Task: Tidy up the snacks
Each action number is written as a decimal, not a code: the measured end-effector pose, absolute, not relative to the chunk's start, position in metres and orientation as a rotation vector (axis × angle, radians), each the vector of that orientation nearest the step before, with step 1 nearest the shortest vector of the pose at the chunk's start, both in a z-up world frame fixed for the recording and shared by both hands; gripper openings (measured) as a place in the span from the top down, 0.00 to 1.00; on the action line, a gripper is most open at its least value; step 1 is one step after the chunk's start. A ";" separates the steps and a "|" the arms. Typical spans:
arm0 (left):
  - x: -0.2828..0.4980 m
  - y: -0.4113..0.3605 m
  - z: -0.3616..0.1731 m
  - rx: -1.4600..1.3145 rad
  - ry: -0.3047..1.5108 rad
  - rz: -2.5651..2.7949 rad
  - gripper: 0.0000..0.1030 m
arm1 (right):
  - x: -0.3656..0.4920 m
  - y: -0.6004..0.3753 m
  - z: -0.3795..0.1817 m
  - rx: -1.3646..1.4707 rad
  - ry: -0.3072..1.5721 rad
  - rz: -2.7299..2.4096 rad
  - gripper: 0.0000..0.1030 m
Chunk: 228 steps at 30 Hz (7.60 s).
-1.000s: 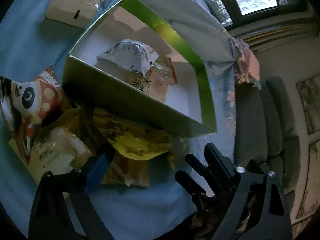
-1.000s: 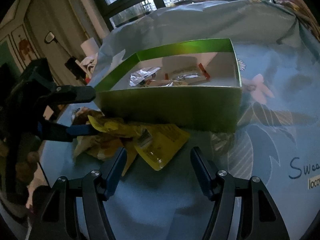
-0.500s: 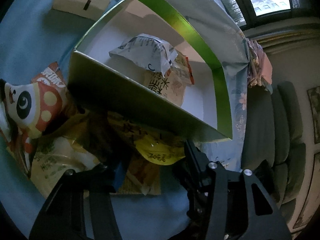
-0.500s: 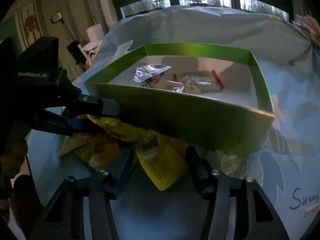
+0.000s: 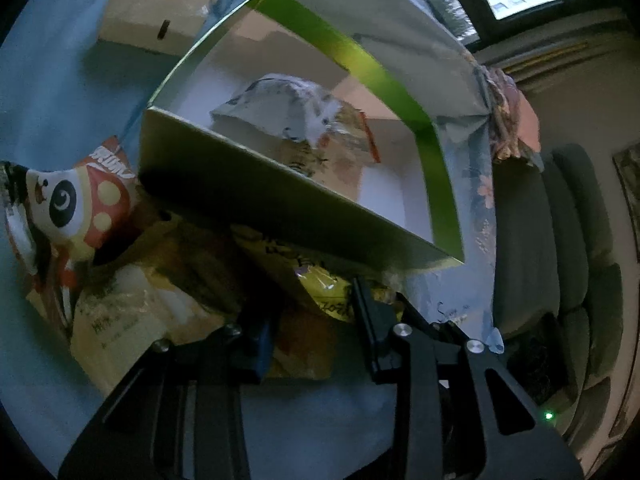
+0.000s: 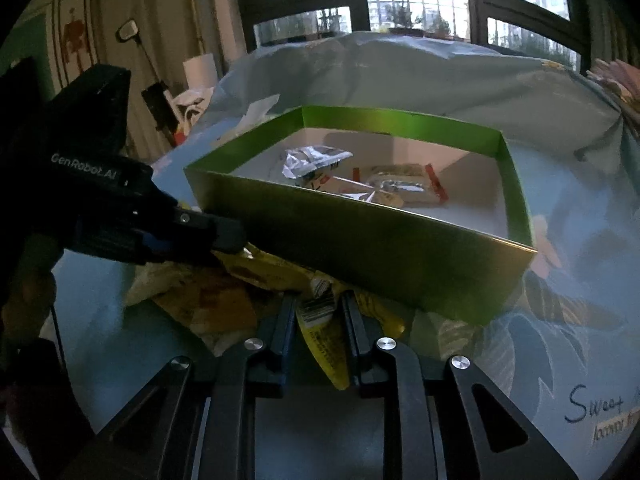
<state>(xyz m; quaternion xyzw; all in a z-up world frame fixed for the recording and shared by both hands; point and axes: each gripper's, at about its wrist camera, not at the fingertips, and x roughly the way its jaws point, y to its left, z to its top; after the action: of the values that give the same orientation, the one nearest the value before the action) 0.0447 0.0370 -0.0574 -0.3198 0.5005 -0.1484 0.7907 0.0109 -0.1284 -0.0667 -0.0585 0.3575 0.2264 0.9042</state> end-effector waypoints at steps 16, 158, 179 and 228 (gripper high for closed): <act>0.026 0.007 -0.004 -0.591 0.966 -0.389 0.67 | -0.025 -0.147 -0.017 -0.083 0.618 0.451 0.78; -0.024 0.075 -0.092 -0.346 0.907 -0.230 0.01 | 0.031 -0.069 -0.065 0.102 0.912 0.725 0.37; -0.026 0.081 -0.094 -0.449 0.893 -0.349 0.02 | 0.067 -0.003 -0.082 -0.130 1.041 0.853 0.48; -0.035 0.053 -0.034 -0.346 0.780 -0.354 0.73 | 0.014 -0.092 -0.043 0.249 0.913 0.879 0.81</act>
<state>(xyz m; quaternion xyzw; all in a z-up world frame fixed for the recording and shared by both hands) -0.0348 0.0531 -0.0345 -0.1668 0.3762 -0.1707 0.8953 0.0140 -0.0924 -0.0428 0.1161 0.4253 0.4096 0.7987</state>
